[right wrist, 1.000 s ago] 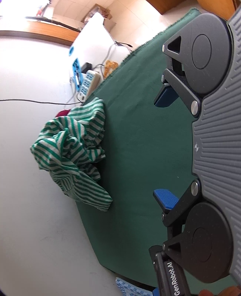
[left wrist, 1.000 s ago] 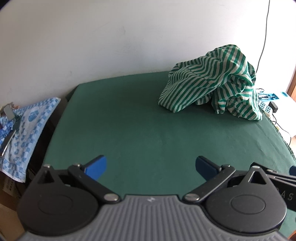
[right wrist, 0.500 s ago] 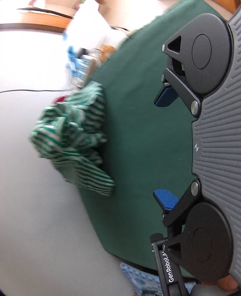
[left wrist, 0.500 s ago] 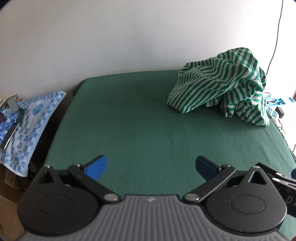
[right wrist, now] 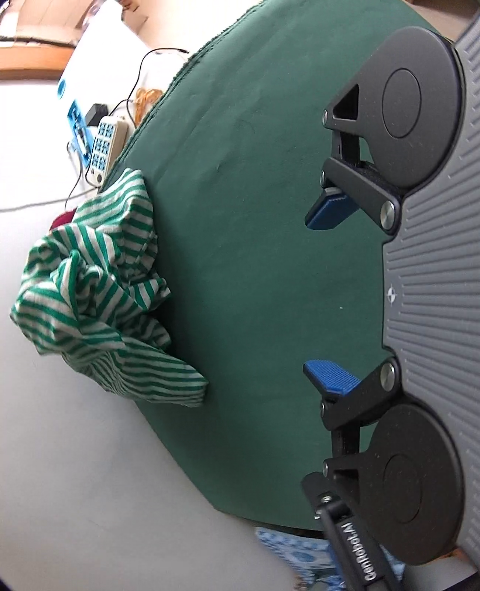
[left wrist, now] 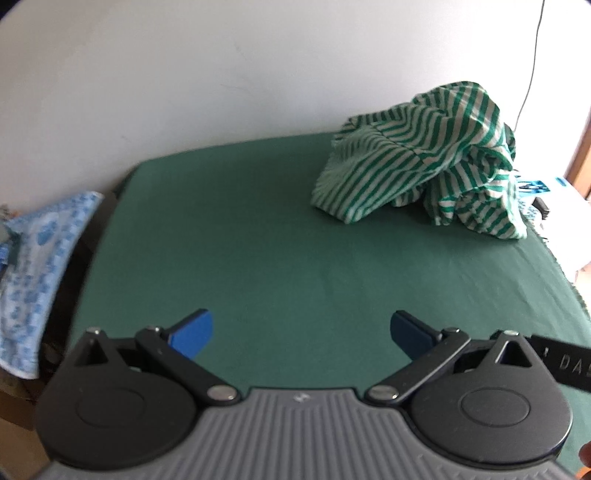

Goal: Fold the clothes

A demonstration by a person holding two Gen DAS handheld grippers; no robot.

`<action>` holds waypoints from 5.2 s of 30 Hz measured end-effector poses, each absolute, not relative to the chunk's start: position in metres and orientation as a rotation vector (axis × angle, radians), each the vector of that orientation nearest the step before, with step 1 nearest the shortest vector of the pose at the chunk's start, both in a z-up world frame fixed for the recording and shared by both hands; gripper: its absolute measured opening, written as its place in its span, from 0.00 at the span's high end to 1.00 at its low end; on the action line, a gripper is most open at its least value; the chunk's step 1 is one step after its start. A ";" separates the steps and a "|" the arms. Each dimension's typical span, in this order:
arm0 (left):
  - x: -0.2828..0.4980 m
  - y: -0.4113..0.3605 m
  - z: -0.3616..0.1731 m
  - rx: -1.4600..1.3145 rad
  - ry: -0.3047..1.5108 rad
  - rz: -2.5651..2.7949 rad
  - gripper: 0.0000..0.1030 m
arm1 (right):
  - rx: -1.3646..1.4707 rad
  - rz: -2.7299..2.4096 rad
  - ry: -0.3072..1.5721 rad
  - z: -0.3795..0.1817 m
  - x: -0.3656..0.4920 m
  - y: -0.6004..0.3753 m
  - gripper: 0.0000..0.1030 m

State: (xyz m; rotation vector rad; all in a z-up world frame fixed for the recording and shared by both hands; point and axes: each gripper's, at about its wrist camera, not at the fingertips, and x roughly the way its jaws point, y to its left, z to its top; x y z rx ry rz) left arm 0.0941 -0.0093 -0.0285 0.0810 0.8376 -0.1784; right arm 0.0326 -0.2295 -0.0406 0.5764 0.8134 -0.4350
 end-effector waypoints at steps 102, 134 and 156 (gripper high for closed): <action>0.215 -0.116 -0.123 0.616 0.708 -0.713 0.65 | 0.094 -0.109 0.936 -0.079 -0.022 -0.353 0.81; 0.042 -0.085 -0.063 0.206 0.715 -0.403 0.30 | -0.102 -0.182 0.675 -0.040 0.132 -0.350 0.92; 0.172 -0.179 -0.124 0.413 0.769 -0.526 0.80 | 0.181 -0.036 0.682 -0.048 0.000 -0.331 0.14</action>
